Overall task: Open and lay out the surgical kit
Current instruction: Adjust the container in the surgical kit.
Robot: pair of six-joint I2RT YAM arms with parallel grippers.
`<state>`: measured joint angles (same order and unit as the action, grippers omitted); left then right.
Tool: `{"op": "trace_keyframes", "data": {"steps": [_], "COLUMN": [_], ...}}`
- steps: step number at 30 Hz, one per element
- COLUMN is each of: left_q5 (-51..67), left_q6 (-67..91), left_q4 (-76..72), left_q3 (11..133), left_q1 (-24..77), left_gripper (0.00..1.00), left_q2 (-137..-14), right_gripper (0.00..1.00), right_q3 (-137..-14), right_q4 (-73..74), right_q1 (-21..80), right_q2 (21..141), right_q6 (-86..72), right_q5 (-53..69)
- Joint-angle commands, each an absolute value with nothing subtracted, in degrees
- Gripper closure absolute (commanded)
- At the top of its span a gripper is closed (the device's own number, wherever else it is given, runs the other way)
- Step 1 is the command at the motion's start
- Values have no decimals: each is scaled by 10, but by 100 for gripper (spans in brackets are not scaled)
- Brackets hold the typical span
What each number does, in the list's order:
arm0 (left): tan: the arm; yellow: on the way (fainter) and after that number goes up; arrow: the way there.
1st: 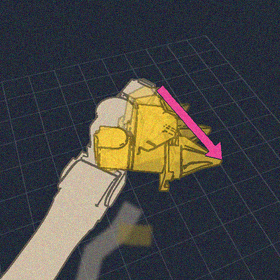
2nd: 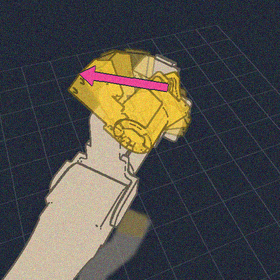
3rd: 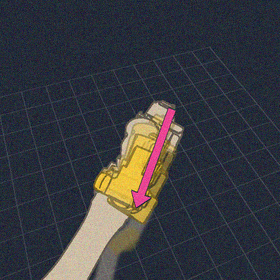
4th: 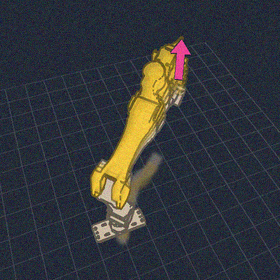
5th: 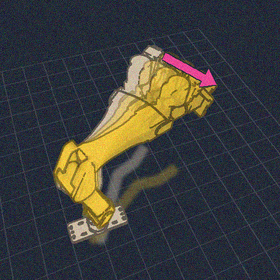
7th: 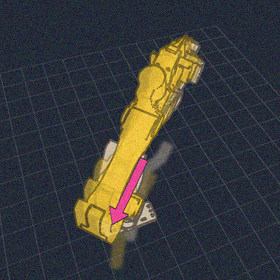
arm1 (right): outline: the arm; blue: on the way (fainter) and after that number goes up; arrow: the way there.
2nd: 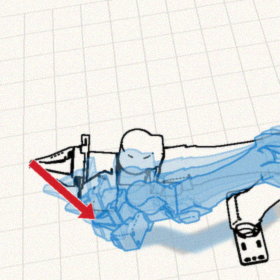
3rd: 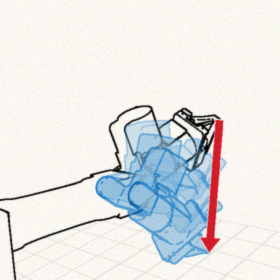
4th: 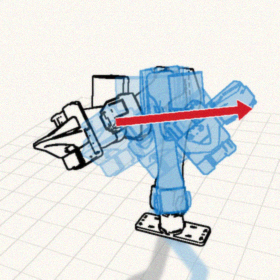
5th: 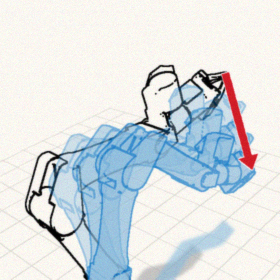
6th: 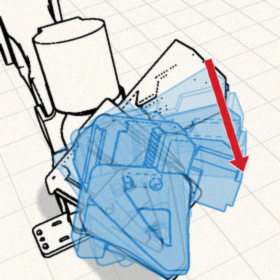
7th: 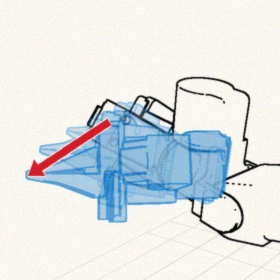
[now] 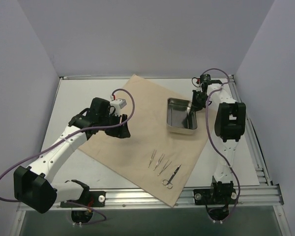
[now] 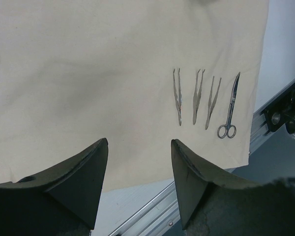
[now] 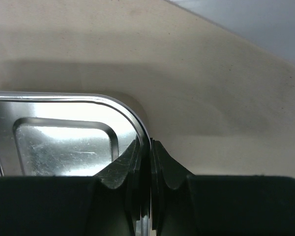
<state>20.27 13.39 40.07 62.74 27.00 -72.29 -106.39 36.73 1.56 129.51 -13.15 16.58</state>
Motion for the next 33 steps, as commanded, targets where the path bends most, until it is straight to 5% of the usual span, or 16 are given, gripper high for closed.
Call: {"op": "trace_keyframes", "data": {"steps": [1, 9, 33], "left_q5": [214, 213, 218], "left_q6": [136, 136, 151], "left_q4": [383, 386, 374], "left_q3": [636, 629, 633], "left_q1": [267, 266, 265], "left_gripper": [37, 37, 35], "left_q2": [-712, -701, -711], "right_gripper": [100, 100, 100], "right_q3": [-1004, -1092, -1030], "right_q4": [285, 399, 460], "right_q1": [33, 10, 3], "right_q2": [1209, 1251, 1234], "right_q6": [-126, -120, -107], "right_q5": [115, 144, 197]}}
